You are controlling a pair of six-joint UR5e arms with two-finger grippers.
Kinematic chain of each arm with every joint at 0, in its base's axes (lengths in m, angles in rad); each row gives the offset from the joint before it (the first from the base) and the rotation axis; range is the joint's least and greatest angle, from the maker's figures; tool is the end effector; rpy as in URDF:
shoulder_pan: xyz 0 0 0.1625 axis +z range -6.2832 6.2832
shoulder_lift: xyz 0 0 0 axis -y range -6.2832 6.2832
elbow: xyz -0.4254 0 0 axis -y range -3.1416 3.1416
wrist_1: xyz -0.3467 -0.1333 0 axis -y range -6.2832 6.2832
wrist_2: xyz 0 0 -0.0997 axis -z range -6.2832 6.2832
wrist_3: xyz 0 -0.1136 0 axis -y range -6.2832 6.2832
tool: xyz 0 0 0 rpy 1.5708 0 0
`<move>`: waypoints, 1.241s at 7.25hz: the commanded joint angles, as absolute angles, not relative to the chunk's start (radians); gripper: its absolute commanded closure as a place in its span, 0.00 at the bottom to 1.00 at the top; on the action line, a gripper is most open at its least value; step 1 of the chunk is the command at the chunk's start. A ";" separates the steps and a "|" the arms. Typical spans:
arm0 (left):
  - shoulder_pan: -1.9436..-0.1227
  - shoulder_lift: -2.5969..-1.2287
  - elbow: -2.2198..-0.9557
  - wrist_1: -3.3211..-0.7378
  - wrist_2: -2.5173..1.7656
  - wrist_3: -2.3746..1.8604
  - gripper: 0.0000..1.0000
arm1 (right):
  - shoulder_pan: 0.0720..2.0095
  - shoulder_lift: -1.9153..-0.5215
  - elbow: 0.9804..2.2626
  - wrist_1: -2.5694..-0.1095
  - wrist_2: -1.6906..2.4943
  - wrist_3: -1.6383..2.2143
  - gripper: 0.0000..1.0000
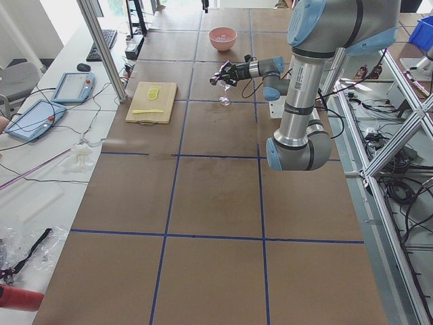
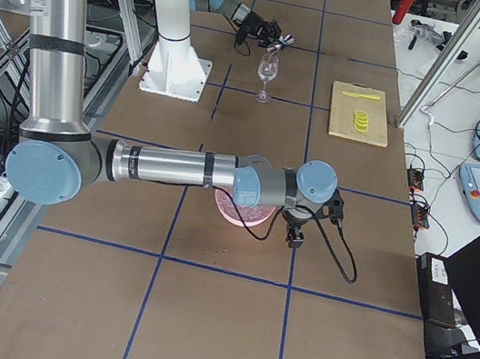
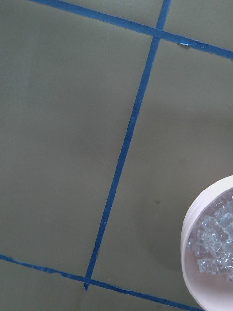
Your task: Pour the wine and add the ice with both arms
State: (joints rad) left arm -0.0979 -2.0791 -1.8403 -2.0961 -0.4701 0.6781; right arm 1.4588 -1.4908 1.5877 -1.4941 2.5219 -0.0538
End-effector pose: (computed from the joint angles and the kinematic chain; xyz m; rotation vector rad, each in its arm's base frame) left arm 0.5046 -0.2853 0.2083 1.4773 -0.4250 1.0324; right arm -0.0140 -0.4902 0.6008 0.1329 -0.9550 -0.2353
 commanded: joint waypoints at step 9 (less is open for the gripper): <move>-0.110 -1.829 -1.839 -2.770 -0.476 -0.171 1.00 | 1.459 -1.477 1.592 -1.491 2.519 -0.057 0.00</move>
State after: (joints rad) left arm -0.1094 -1.8851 -1.8434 -2.6956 -0.4741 -0.0734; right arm 1.4588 -1.4792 1.5914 -1.4922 2.5193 -0.0567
